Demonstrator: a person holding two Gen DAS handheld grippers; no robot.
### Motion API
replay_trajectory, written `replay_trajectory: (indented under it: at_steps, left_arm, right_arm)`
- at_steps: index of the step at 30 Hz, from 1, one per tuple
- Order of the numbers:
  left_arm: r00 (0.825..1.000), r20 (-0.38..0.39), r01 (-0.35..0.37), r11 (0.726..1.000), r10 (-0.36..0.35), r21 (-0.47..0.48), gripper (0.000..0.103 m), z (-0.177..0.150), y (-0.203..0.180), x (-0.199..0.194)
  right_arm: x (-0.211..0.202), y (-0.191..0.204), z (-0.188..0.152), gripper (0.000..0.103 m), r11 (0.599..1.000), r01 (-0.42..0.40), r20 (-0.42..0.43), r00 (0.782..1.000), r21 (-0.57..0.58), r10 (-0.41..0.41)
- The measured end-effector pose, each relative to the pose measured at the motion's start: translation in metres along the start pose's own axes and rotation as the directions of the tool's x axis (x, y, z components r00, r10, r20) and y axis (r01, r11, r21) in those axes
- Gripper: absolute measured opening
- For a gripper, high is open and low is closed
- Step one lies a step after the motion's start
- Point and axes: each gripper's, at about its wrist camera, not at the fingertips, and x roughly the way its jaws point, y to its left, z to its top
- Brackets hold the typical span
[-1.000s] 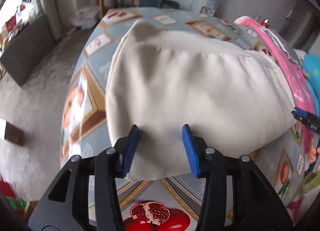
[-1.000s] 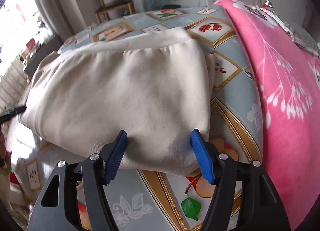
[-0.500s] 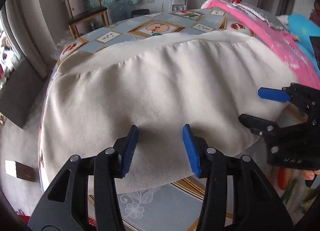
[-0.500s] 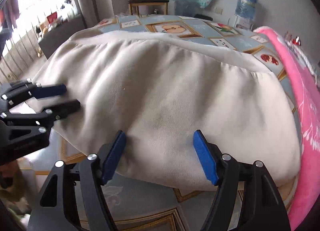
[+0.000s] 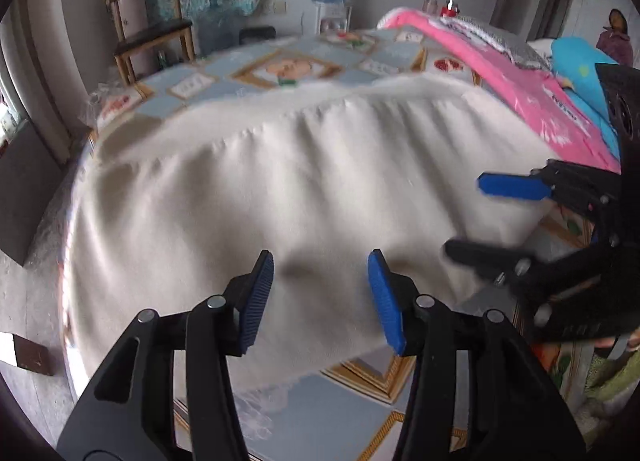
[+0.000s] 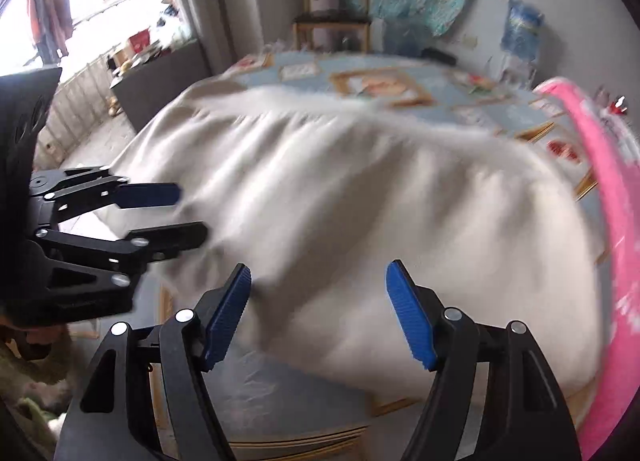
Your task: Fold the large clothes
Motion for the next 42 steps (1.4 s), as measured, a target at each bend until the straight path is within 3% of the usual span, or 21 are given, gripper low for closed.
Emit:
replay_trajectory:
  at_steps: [3, 5, 6, 7, 8, 12, 14, 15, 17, 18, 19, 21, 23, 26, 29, 33, 37, 40, 42]
  left_arm:
    - [0.999, -0.011, -0.032, 0.998, 0.032, -0.054, 0.047, 0.013, 0.019, 0.009]
    - [0.998, -0.068, -0.012, 0.994, 0.004, -0.108, 0.047, 0.012, 0.033, 0.029]
    - [0.998, -0.058, 0.002, 0.993, -0.009, -0.115, 0.047, 0.011, 0.036, 0.031]
    - [0.997, -0.071, 0.005, 0.995, -0.012, -0.103, 0.047, 0.013, 0.035, 0.031]
    - [0.996, -0.084, 0.006, 0.996, -0.014, -0.093, 0.047, 0.017, 0.035, 0.028]
    - [0.999, 0.030, -0.014, 0.995, 0.017, -0.100, 0.047, 0.051, 0.056, 0.005]
    - [0.999, 0.052, 0.000, 0.984, 0.009, -0.181, 0.047, 0.071, 0.080, 0.010]
    - [0.999, 0.046, 0.015, 0.972, -0.005, -0.234, 0.048, 0.079, 0.093, 0.018]
    - [0.998, -0.038, -0.061, 0.951, 0.052, -0.303, 0.048, 0.088, 0.123, 0.050]
    - [0.992, -0.102, -0.101, 0.939, 0.071, -0.328, 0.047, 0.087, 0.137, 0.068]
    - [0.990, -0.133, -0.093, 0.932, 0.048, -0.351, 0.043, 0.085, 0.147, 0.080]
    - [0.993, -0.116, -0.070, 0.933, 0.031, -0.352, 0.043, 0.085, 0.151, 0.075]
    - [0.993, -0.106, -0.090, 0.930, 0.056, -0.355, 0.043, 0.084, 0.151, 0.063]
    - [0.998, -0.056, -0.061, 0.922, 0.042, -0.383, 0.045, 0.069, 0.153, 0.031]
    - [0.997, -0.041, -0.081, 0.924, 0.071, -0.374, 0.045, 0.039, 0.149, 0.001]
    - [0.996, 0.019, -0.078, 0.931, 0.091, -0.356, 0.046, -0.004, 0.131, -0.048]
    - [0.998, 0.040, -0.038, 0.949, 0.053, -0.312, 0.050, -0.028, 0.102, -0.063]
    - [0.997, -0.026, -0.082, 0.949, 0.078, -0.304, 0.050, -0.041, 0.088, -0.040]
    - [0.990, -0.033, -0.142, 0.952, 0.138, -0.271, 0.050, -0.046, 0.080, -0.029]
  right_arm:
    - [0.008, -0.028, 0.006, 0.068, 0.997, 0.051, 0.005, 0.999, 0.065, -0.052]
    - [0.035, -0.045, 0.003, 0.068, 0.992, 0.096, -0.058, 0.994, 0.084, -0.091]
    - [0.048, -0.050, 0.001, 0.069, 0.993, 0.086, -0.106, 0.991, 0.082, -0.077]
    - [0.044, -0.049, 0.002, 0.069, 0.996, 0.073, -0.088, 0.994, 0.060, -0.068]
    - [0.045, -0.049, 0.009, 0.069, 0.997, 0.065, -0.122, 0.991, 0.045, -0.059]
    - [0.022, -0.070, 0.041, 0.069, 0.996, 0.070, -0.031, 0.997, 0.064, -0.068]
    - [0.025, -0.091, 0.057, 0.069, 0.988, 0.101, 0.000, 0.995, 0.113, -0.102]
    - [0.033, -0.104, 0.064, 0.069, 0.984, 0.097, 0.001, 0.995, 0.147, -0.098]
    - [0.063, -0.134, 0.070, 0.069, 0.968, 0.123, -0.063, 0.992, 0.217, -0.112]
    - [0.080, -0.146, 0.068, 0.069, 0.959, 0.123, -0.124, 0.988, 0.255, -0.093]
    - [0.092, -0.156, 0.063, 0.069, 0.950, 0.080, -0.157, 0.987, 0.301, -0.033]
    - [0.084, -0.158, 0.070, 0.069, 0.951, 0.066, -0.162, 0.987, 0.302, -0.017]
    - [0.065, -0.156, 0.071, 0.069, 0.949, 0.100, -0.134, 0.989, 0.298, -0.062]
    - [0.029, -0.159, 0.047, 0.069, 0.939, 0.129, -0.094, 0.990, 0.320, -0.104]
    - [0.002, -0.167, 0.012, 0.069, 0.925, 0.157, -0.074, 0.987, 0.347, -0.140]
    - [-0.037, -0.173, -0.027, 0.069, 0.918, 0.140, 0.013, 0.988, 0.372, -0.155]
    - [-0.064, -0.143, -0.050, 0.069, 0.941, 0.103, 0.092, 0.986, 0.323, -0.139]
    - [-0.046, -0.126, -0.061, 0.069, 0.947, 0.126, 0.038, 0.989, 0.296, -0.143]
    - [-0.019, -0.118, -0.065, 0.072, 0.941, 0.200, -0.044, 0.980, 0.275, -0.195]
